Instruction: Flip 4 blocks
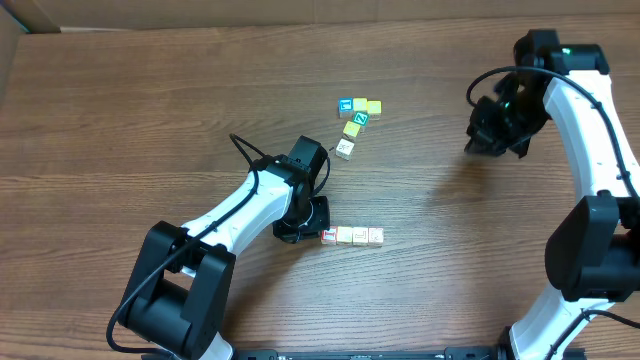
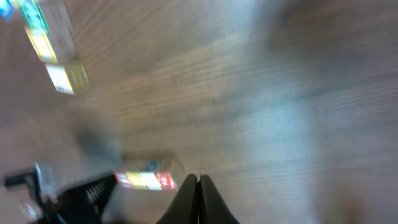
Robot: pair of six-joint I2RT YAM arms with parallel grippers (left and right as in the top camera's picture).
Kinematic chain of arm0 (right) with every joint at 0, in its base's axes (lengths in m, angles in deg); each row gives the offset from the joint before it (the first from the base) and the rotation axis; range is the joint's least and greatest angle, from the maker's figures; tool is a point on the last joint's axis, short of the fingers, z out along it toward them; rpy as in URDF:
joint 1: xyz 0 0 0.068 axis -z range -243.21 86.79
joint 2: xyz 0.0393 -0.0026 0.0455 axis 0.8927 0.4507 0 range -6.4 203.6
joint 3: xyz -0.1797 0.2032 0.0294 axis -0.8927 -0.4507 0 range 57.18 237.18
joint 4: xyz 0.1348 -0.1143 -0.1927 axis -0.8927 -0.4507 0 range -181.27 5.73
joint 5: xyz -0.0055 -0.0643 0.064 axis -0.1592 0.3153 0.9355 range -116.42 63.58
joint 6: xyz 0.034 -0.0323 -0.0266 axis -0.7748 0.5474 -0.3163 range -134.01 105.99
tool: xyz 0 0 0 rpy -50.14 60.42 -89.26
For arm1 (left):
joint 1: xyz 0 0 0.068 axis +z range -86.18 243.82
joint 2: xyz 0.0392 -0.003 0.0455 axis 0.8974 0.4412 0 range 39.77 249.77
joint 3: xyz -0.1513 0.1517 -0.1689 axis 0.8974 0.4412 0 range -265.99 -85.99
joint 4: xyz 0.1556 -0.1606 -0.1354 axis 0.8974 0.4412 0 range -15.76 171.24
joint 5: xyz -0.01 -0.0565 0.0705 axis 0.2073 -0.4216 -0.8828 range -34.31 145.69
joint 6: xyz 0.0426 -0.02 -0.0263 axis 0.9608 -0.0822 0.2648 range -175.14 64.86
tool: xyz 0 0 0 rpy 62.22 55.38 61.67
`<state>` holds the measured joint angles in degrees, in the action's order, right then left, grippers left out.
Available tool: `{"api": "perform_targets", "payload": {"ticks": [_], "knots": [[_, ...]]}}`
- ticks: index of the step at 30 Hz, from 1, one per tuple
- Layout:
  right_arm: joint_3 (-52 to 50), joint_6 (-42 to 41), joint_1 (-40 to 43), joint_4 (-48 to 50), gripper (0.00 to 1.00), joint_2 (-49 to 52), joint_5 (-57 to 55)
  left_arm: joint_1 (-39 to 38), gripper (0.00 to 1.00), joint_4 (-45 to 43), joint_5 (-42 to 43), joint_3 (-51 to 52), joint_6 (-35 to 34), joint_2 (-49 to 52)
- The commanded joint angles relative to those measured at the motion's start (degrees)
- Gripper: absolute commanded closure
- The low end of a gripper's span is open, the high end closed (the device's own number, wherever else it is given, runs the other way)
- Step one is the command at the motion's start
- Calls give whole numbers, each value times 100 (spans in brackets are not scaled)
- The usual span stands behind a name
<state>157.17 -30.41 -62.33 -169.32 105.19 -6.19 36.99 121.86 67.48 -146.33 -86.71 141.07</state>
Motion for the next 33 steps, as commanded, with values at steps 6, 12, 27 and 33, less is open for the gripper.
{"api": "perform_targets", "payload": {"ticks": [6,12,27,33], "knots": [[-1119,702,-605,-37,96,-234,282,199,96,98,13,-17,317,61],[-2498,522,-1010,953,96,-1342,247,885,96,1010,31,-634,811,59],[-4415,-1639,-2267,2857,96,-2100,-656,960,96,1421,-175,-874,800,61],[-4417,-2035,-2752,3359,96,-2052,-671,951,96,1019,188,-581,671,61]]}}
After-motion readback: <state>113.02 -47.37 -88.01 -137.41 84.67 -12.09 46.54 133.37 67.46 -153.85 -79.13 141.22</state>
